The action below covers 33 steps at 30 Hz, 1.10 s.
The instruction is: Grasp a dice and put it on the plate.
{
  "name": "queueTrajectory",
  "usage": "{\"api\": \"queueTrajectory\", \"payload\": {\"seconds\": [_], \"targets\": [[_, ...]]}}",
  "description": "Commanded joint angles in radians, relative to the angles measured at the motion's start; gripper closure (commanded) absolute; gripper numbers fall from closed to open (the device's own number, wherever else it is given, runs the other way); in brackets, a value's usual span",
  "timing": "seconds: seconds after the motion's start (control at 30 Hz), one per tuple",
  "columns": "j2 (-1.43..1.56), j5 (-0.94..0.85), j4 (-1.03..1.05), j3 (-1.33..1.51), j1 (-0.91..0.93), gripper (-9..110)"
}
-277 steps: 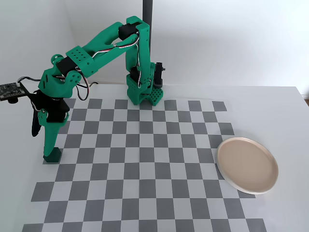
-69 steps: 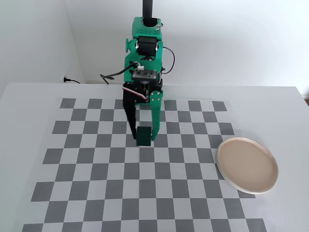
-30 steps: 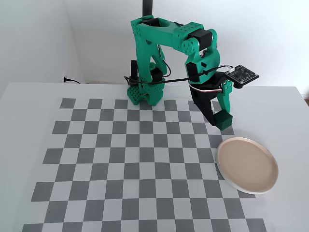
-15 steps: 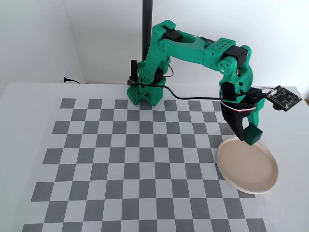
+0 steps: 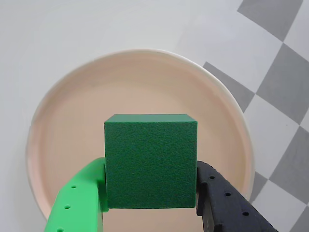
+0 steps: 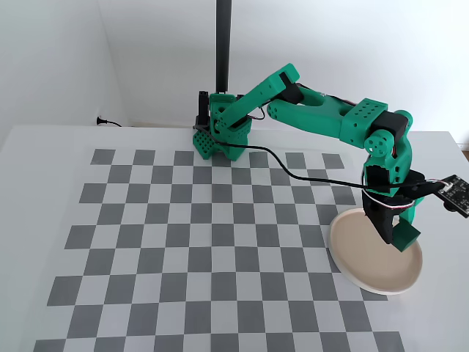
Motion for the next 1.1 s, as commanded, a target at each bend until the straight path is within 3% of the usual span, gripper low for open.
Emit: {"api": "queueTrajectory", "payload": {"seconds": [0.0,0.13,0.57,1.07], "targets": [[-0.009,0.014,-0.009,-0.138,-0.015,106],[-0.054,0.025,-0.018,-0.146,-0.037,106],[-0.055,0.055,-0.025,-0.147,-0.040,82],[0.066,0.074,0.049,-0.146,0.003,80]]}}
